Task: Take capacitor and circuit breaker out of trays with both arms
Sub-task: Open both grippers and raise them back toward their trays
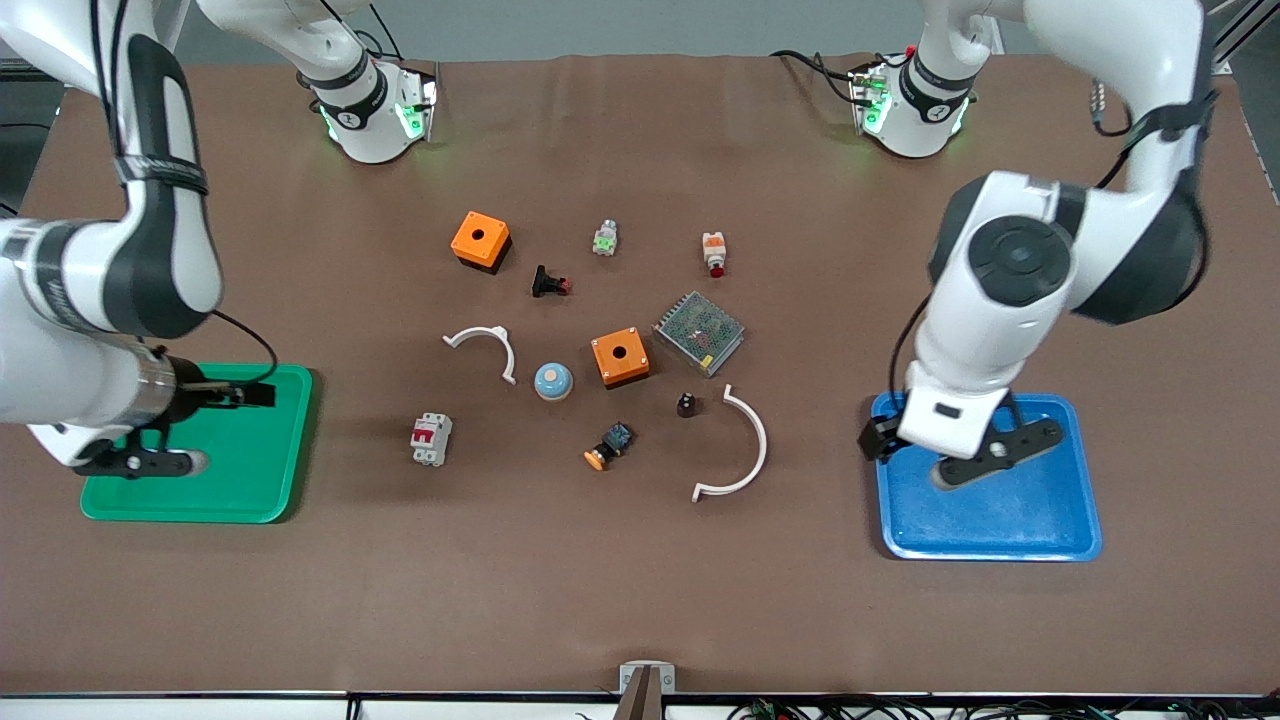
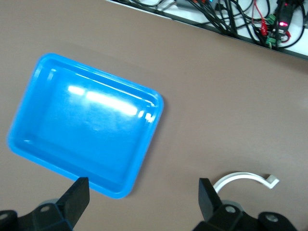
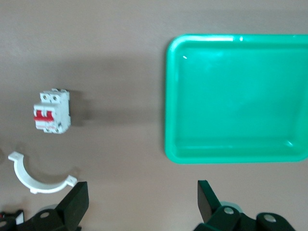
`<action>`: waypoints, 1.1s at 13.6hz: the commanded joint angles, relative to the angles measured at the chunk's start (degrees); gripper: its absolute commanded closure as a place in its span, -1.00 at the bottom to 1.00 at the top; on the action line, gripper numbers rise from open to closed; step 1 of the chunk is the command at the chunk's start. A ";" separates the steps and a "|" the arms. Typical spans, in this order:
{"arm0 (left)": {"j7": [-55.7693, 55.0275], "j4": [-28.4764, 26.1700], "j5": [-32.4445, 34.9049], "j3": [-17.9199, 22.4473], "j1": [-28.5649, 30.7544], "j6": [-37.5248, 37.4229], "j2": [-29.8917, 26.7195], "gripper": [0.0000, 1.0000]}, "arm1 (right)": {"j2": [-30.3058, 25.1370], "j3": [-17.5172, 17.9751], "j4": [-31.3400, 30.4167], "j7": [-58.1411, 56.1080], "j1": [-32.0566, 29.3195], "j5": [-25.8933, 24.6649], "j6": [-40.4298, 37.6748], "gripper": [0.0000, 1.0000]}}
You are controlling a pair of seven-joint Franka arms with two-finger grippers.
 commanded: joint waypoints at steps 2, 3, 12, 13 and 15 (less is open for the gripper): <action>4.91 -1.47 0.06 -0.71 2.17 -6.88 -6.34 -1.00 | -3.28 -2.02 1.49 -0.36 0.13 -0.70 -4.44 -1.00; 5.78 -1.47 -0.11 -0.62 2.78 -7.94 -7.66 -1.00 | -3.55 -3.15 2.89 -0.53 0.13 -0.61 -6.72 -1.00; 33.63 -3.57 -11.18 -0.09 15.44 -19.01 -18.29 -1.00 | -4.25 -3.78 9.50 1.31 0.22 0.18 -13.30 -1.00; 34.61 -5.06 -11.27 0.78 15.44 -19.90 -20.40 -1.00 | -4.42 -3.87 9.50 1.32 0.13 -0.26 -14.20 -1.00; 35.49 -11.37 -14.33 2.80 15.35 -20.00 -25.84 -1.00 | -4.43 -4.65 9.32 1.23 -0.39 0.09 -13.69 -1.00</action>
